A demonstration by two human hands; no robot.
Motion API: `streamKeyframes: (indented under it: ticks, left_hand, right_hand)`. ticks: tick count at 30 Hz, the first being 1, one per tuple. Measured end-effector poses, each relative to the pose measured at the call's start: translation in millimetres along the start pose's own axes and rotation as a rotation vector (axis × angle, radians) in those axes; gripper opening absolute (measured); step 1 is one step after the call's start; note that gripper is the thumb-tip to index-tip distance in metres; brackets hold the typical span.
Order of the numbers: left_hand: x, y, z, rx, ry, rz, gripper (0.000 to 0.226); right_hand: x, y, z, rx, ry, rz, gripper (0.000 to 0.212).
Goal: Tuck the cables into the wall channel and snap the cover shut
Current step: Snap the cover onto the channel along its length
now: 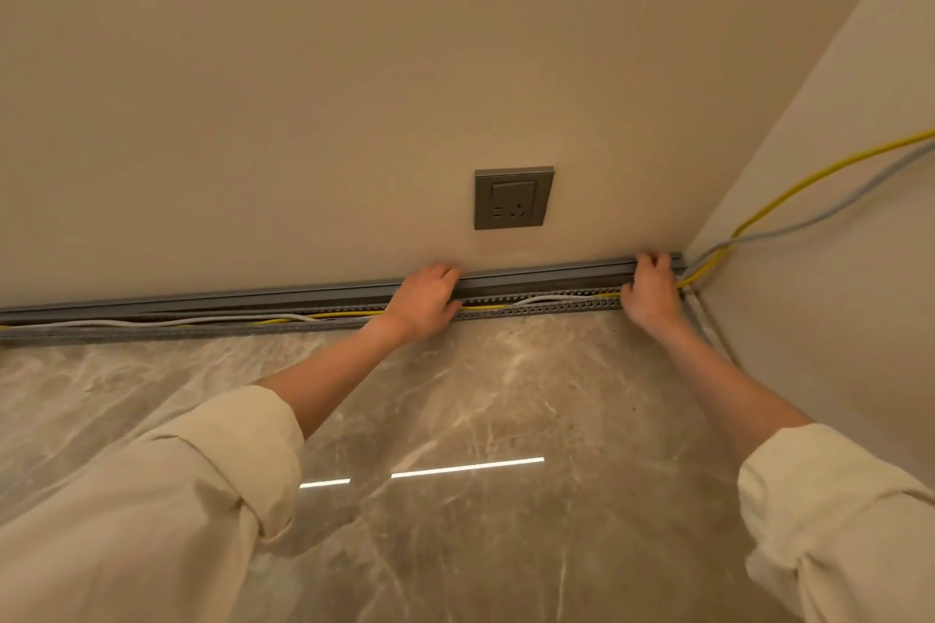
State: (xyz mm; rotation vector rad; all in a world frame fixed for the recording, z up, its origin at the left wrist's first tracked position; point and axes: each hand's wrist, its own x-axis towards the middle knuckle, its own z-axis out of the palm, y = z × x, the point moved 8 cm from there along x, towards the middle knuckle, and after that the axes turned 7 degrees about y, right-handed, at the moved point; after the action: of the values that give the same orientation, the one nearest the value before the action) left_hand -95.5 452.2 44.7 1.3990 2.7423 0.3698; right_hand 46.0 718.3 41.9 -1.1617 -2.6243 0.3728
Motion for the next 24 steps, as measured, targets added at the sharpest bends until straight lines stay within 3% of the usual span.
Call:
streamKeyframes:
  ticks: [4, 9, 16, 24]
  left_hand:
    - [10, 4, 3, 0.044, 0.074, -0.021, 0.031]
    - [8, 0, 8, 0.121, 0.128, -0.034, 0.024]
    - [4, -5, 4, 0.132, 0.221, -0.084, 0.024]
    - [-4, -21, 3, 0.276, 0.153, -0.08, 0.022]
  right_hand:
    - [5, -4, -2, -0.237, 0.037, -0.222, 0.036]
    - [8, -18, 4, -0.351, -0.005, -0.41, 0.033]
    - [6, -25, 0, -0.345, 0.036, -0.493, 0.022]
    - [-1, -20, 4, -0.39, 0.096, -0.472, 0.034]
